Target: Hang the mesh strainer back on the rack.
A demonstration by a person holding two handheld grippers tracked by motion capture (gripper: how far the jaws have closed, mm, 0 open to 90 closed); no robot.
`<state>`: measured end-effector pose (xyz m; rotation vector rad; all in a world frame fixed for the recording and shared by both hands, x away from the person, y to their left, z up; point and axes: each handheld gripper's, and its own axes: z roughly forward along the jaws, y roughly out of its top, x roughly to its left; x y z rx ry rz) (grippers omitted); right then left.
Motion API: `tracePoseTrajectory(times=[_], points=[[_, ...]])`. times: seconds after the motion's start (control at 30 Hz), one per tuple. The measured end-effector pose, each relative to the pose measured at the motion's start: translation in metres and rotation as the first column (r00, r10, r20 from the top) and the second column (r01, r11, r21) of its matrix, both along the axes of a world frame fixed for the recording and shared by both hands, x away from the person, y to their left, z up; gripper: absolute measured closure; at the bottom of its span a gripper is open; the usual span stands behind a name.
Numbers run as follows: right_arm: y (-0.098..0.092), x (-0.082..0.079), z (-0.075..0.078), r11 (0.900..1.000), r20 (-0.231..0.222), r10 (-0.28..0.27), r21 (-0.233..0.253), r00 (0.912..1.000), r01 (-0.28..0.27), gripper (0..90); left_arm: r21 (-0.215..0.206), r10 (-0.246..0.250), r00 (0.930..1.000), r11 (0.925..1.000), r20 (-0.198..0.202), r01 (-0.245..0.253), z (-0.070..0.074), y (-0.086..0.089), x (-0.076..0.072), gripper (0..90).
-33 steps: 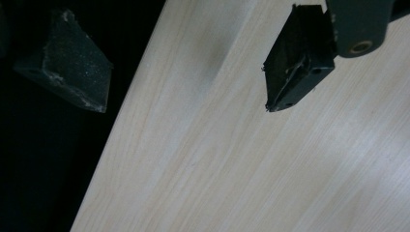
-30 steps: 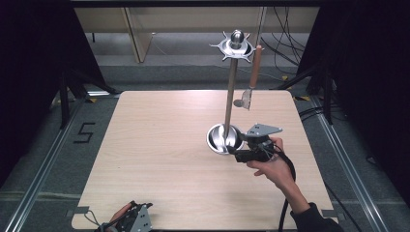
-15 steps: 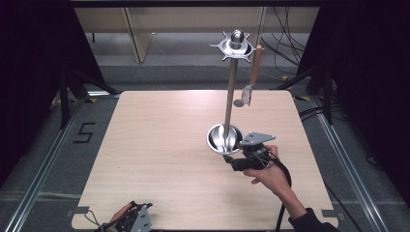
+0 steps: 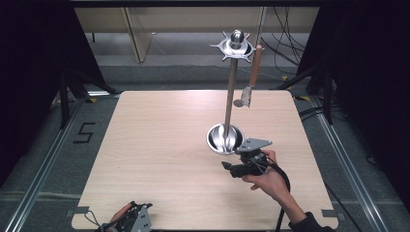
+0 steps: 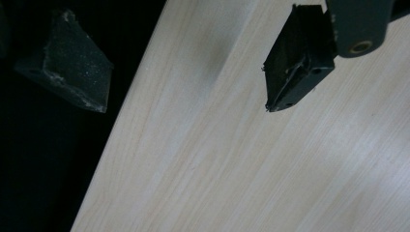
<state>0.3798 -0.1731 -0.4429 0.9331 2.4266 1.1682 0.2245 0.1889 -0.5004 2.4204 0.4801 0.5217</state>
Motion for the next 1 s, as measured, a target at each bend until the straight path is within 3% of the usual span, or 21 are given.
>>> tracePoseTrajectory(times=[0.1, 0.13, 0.17, 0.2, 0.27, 0.3, 0.37, 0.4, 0.47, 0.5, 0.57, 0.67, 0.7, 0.8, 0.87, 1.0], points=[[0.000, -0.003, -0.002, 1.000, -0.011, -0.004, -0.016, 0.9999, 0.004, 31.8, 0.000, 0.001, 1.0000, 1.0000, 0.003, -0.001, 0.000, 0.000, 0.000, 16.5], [0.000, -0.003, -0.002, 1.000, -0.015, -0.004, -0.016, 0.9999, 0.004, 32.0, 0.015, -0.008, 0.9998, 0.9999, -0.018, 0.008, 0.001, 0.000, 0.001, 16.4], [-0.001, -0.003, -0.004, 1.000, 0.010, 0.002, -0.018, 0.9999, -0.002, 32.0, 0.012, 0.020, 0.9995, 0.9997, 0.024, -0.020, -0.002, -0.001, 0.000, 16.5], [-0.001, -0.005, -0.004, 1.000, -0.012, 0.003, -0.016, 0.9999, -0.003, 32.0, 0.012, 0.017, 0.9996, 0.9998, 0.021, -0.017, -0.001, -0.001, 0.000, 16.5], [-0.001, -0.006, -0.007, 1.000, 0.004, 0.010, -0.025, 0.9999, -0.010, 32.0, 0.010, 0.014, 0.9998, 0.9999, 0.015, -0.014, -0.001, 0.000, 0.000, 16.5], [-0.001, -0.008, -0.008, 1.000, -0.021, -0.001, -0.018, 0.9998, 0.000, 32.0, 0.010, 0.013, 0.9998, 0.9999, 0.015, -0.014, -0.001, 0.000, 0.000, 16.5], [-0.001, -0.008, -0.012, 0.999, -0.003, 0.024, -0.024, 0.9997, -0.024, 31.9, 0.013, 0.015, 0.9997, 0.9998, 0.019, -0.015, -0.001, -0.001, 0.000, 16.5], [-0.001, -0.011, -0.012, 0.999, -0.029, 0.004, -0.031, 0.9996, -0.005, 31.5, 0.013, 0.017, 0.9996, 0.9998, 0.021, -0.017, -0.001, -0.001, 0.000, 16.5], [-0.001, -0.012, -0.015, 0.999, -0.012, 0.017, -0.037, 0.9998, -0.018, 31.5, 0.014, 0.018, 0.9996, 0.9997, 0.021, -0.019, -0.001, -0.001, 0.000, 16.5], [-0.001, -0.014, -0.015, 0.999, -0.038, 0.014, -0.033, 0.9992, -0.016, 31.5, 0.013, 0.018, 0.9996, 0.9997, 0.021, -0.018, -0.001, -0.001, 0.000, 16.5], [-0.001, -0.015, -0.019, 0.999, -0.018, 0.029, -0.041, 0.9994, -0.030, 31.5, 0.013, 0.013, 0.9998, 0.9998, 0.015, -0.014, -0.001, -0.001, 0.000, 16.5], [0.000, -0.019, -0.021, 0.999, -0.031, 0.028, -0.041, 0.9991, -0.029, 31.5, 0.010, 0.008, 0.9999, 0.9999, 0.006, -0.008, -0.001, -0.001, 0.000, 16.5], [0.000, -0.020, -0.023, 0.999, -0.009, 0.026, -0.046, 0.9996, -0.026, 31.3, 0.012, 0.014, 0.9998, 0.9998, 0.015, -0.014, -0.001, -0.001, 0.000, 16.5], [0.000, -0.025, -0.025, 0.998, -0.015, 0.024, -0.062, 0.9996, -0.024, 31.6, 0.011, 0.014, 0.9998, 0.9998, 0.015, -0.015, -0.001, -0.001, 0.000, 16.5], [-0.003, -0.026, -0.027, 0.998, 0.021, 0.010, -0.060, 0.9997, -0.009, 31.6, 0.013, 0.018, 0.9997, 0.9998, 0.019, -0.018, -0.001, -0.001, 0.000, 16.5], [-0.006, -0.031, -0.032, 0.998, 0.002, 0.016, -0.058, 0.9999, -0.016, 31.5, 0.012, 0.014, 0.9998, 0.9998, 0.015, -0.014, -0.001, -0.001, 0.000, 16.5]])
